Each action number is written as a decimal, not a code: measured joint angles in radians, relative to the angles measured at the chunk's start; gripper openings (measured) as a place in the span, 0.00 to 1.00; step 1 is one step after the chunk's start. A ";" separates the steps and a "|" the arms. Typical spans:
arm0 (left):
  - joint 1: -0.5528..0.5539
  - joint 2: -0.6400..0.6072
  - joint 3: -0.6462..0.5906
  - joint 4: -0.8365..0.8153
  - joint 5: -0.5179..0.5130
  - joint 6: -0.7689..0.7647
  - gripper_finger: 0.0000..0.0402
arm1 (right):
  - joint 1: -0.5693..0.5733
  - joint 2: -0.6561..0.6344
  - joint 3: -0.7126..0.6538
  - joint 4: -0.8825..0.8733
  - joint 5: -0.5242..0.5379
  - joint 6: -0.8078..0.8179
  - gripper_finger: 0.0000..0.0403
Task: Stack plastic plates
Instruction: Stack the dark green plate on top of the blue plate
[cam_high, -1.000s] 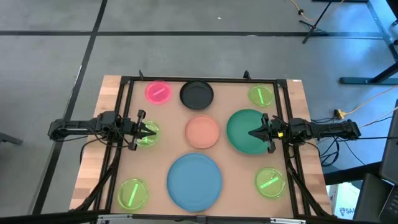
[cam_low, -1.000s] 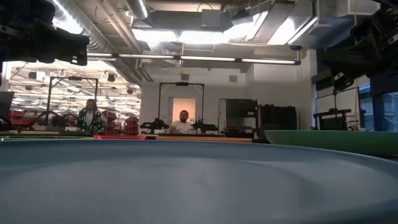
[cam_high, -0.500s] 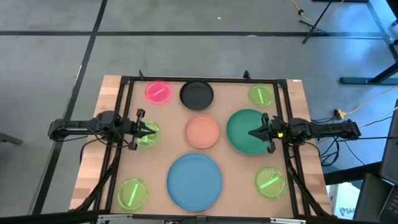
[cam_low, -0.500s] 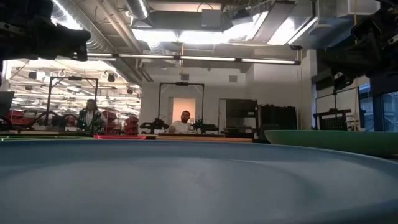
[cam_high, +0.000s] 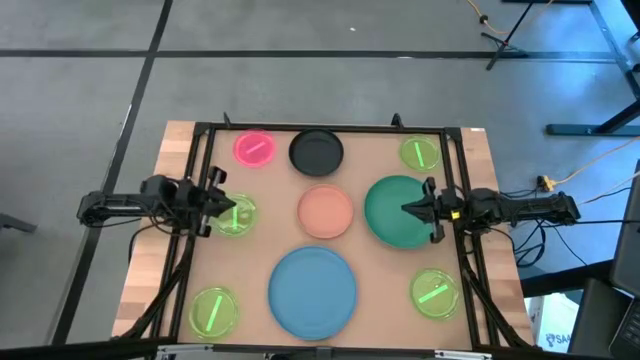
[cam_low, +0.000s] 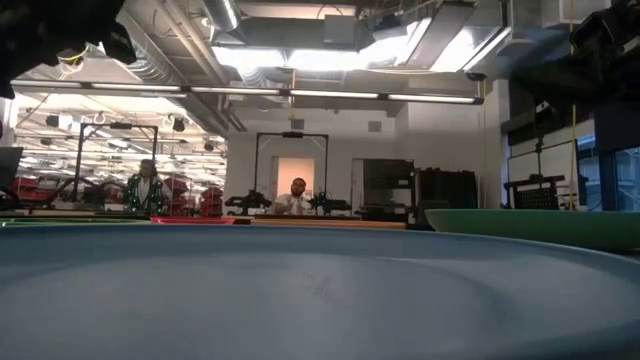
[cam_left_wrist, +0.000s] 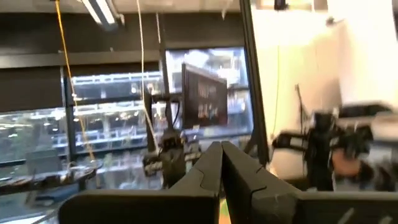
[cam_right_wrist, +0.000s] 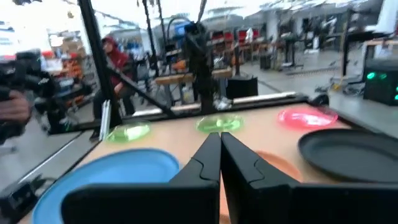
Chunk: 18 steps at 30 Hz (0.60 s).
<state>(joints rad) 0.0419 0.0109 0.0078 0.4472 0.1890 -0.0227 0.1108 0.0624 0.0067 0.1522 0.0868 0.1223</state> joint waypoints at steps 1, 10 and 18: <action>0.000 0.001 0.000 -0.001 -0.016 -0.022 0.01 | 0.000 0.000 0.000 0.016 0.000 -0.003 0.01; -0.072 0.251 0.017 0.001 -0.166 -0.189 0.01 | 0.003 0.004 0.000 0.100 0.022 -0.016 0.01; -0.201 0.583 0.126 0.002 -0.281 -0.239 0.01 | 0.026 0.102 0.000 0.172 0.039 0.013 0.01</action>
<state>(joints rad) -0.1590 0.5941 0.1341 0.4492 -0.0918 -0.2619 0.1367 0.1644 0.0071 0.3246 0.1259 0.1349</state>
